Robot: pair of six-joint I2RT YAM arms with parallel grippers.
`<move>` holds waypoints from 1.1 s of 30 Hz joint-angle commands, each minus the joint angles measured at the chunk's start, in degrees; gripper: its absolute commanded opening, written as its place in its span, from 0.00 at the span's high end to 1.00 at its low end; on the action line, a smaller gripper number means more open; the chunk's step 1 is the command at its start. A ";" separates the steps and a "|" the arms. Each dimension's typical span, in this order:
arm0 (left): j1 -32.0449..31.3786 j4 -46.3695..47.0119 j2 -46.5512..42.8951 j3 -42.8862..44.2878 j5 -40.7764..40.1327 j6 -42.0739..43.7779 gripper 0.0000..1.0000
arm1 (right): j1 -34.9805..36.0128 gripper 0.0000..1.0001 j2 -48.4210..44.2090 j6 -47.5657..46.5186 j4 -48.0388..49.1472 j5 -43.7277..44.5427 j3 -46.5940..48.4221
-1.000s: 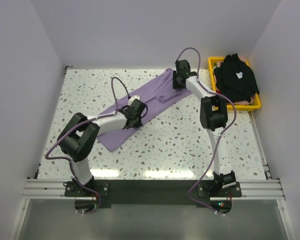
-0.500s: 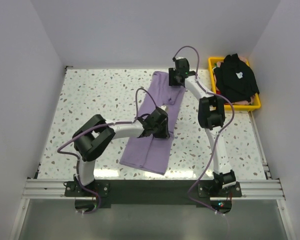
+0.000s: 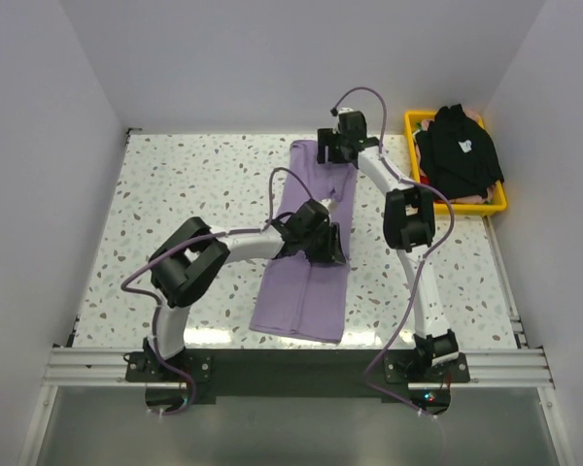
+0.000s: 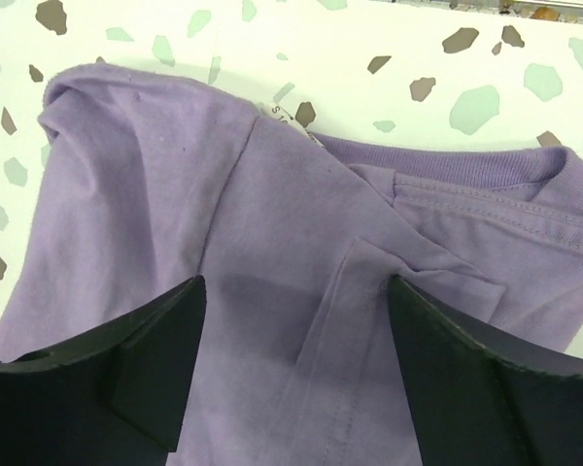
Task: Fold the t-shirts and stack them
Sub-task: Fold the tshirt
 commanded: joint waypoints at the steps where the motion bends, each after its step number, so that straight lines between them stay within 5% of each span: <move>1: 4.16 0.30 -5.11 1.82 1.04 2.60 0.53 | 0.25 0.20 -6.77 0.99 1.08 -0.05 2.46; 8: 11.10 -3.99 -14.08 -0.91 -5.81 6.29 0.50 | 0.34 0.18 -17.66 7.82 -2.61 3.64 -3.42; 12: 15.15 -4.80 -15.05 -1.08 -5.81 6.99 0.50 | 2.70 0.20 -23.90 10.74 -4.45 6.79 -15.44; 21: 19.28 -5.41 -15.57 0.23 -5.64 7.96 0.50 | 9.56 0.29 -25.59 12.33 -8.23 17.87 -25.67; 33: 20.60 -4.18 -19.70 -4.68 -4.85 7.52 0.50 | 10.27 0.29 -12.68 12.86 -15.88 19.73 -15.22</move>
